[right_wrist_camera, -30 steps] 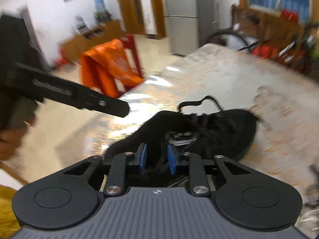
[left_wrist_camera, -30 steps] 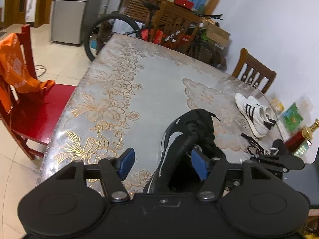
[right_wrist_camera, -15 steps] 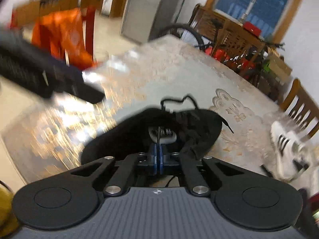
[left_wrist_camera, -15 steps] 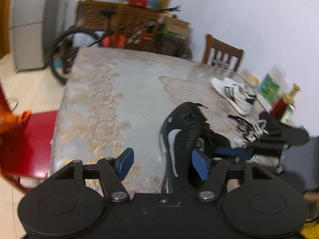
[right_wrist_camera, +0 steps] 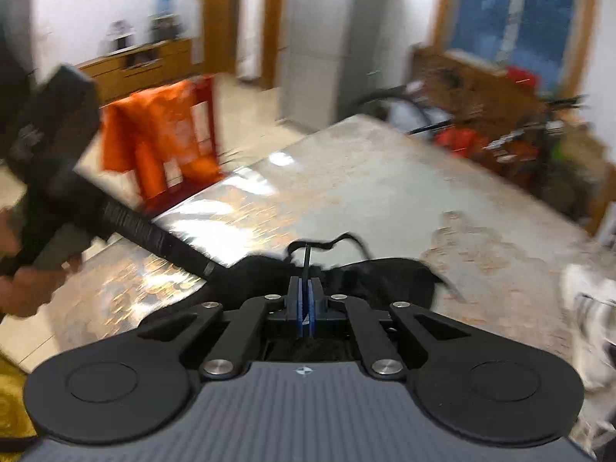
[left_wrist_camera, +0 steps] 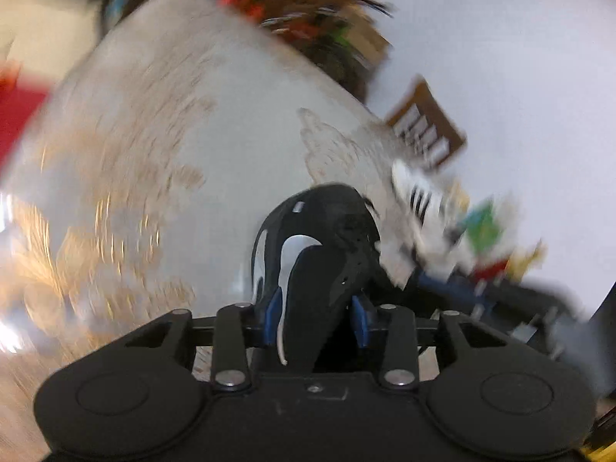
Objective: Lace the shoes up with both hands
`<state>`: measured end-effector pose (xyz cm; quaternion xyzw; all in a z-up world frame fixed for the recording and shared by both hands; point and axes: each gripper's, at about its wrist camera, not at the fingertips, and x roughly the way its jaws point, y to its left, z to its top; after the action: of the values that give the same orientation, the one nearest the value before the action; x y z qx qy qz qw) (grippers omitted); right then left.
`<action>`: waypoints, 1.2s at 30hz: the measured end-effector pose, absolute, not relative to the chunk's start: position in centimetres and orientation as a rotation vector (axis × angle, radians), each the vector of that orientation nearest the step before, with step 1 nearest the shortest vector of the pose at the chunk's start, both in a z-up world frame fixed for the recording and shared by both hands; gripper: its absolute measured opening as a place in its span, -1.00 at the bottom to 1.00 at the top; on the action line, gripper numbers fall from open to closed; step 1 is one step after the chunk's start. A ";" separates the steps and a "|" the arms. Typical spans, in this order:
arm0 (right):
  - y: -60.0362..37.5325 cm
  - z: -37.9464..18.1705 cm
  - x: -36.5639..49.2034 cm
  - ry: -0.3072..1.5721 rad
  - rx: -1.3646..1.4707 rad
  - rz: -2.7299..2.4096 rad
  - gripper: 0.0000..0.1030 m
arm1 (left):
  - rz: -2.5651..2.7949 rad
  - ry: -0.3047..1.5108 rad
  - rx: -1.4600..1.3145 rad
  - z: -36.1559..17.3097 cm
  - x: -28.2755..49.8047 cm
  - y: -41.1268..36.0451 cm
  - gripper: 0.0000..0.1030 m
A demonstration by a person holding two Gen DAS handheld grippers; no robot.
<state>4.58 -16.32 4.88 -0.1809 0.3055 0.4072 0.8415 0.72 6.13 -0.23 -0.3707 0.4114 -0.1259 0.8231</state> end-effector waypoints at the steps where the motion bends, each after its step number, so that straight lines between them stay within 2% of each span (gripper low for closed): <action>1: -16.3 4.7 5.2 0.657 -0.394 0.897 -0.95 | -0.238 0.870 -0.860 -0.9 0.6 6.7 -0.29; 9: -13.6 6.4 9.4 0.796 -0.435 1.200 -0.95 | 0.014 0.752 -1.112 -2.6 -1.2 7.4 -0.22; 12: -12.2 6.6 10.9 0.886 -0.453 1.272 -0.95 | 0.062 0.727 -1.122 -2.5 -1.6 7.1 -0.20; 15: -11.1 6.4 11.8 0.957 -0.473 1.332 -0.95 | 0.093 0.726 -1.148 -3.0 -2.0 6.9 0.01; 23: -9.4 5.2 13.4 1.173 -0.406 1.334 -0.95 | 0.141 0.694 -1.188 -3.7 -2.6 6.3 0.06; 36: -10.6 6.0 14.1 1.195 -0.295 1.313 -0.95 | 0.154 0.694 -1.201 -3.6 -3.0 6.9 0.09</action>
<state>14.06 -10.62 6.02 -0.1283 0.5199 0.5715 0.6219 -3.00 6.86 -3.59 -0.5529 0.3196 0.0709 0.7662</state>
